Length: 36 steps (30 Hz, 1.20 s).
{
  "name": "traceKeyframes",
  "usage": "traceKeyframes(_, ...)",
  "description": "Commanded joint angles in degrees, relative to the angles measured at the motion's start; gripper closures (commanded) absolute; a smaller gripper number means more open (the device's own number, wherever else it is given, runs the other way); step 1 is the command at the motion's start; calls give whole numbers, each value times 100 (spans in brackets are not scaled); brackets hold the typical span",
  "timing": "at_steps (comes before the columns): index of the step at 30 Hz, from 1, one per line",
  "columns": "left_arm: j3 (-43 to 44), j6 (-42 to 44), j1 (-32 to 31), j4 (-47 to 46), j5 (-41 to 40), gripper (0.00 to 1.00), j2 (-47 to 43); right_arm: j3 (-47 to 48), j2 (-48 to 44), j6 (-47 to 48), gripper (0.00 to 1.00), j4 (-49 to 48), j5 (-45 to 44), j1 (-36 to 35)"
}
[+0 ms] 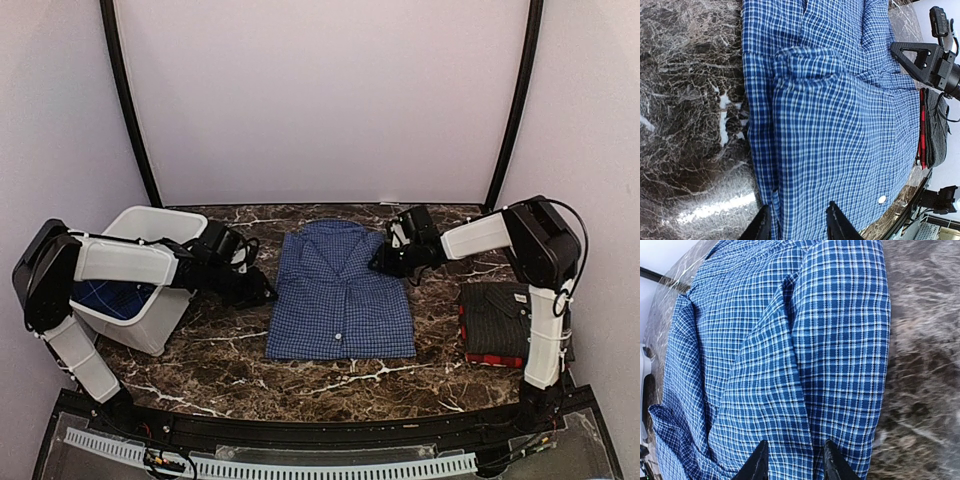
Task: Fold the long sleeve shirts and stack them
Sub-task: Smooth out the 2/3-rectangle-folded shirt at the center of the board.
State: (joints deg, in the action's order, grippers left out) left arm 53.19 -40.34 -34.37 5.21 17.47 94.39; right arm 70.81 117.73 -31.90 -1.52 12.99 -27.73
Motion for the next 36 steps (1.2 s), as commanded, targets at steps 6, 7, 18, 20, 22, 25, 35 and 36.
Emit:
traceKeyframes(6, -89, -103, -160, -195, 68, 63, -133, 53, -538, 277, 63, 669, -457, 127)
traceKeyframes(7, 5, -83, -161, -180, 8, 63, -119, 90, -612, 306, 63, 724, -457, 127)
traceKeyframes(18, 1193, 356, -68, 131, -735, 63, 962, 272, -871, 404, 60, 740, -123, 74)
traceKeyframes(20, 1315, 376, -49, 84, -676, 63, 1114, 314, -785, 421, 60, 732, -101, 29)
traceKeyframes(22, 1396, 398, -38, 77, -652, 63, 1321, 372, -698, 413, 59, 703, -61, 9)
traceKeyframes(25, 1432, 372, -35, -50, -450, 63, 1471, 496, -530, 424, 59, 685, -14, 11)
traceKeyframes(35, 1354, 180, -35, -400, -319, 82, 1505, 912, 223, 437, 60, 733, 103, 47)
traceKeyframes(36, 1340, 182, -35, -421, -298, 84, 1493, 923, 262, 434, 60, 743, 117, 55)
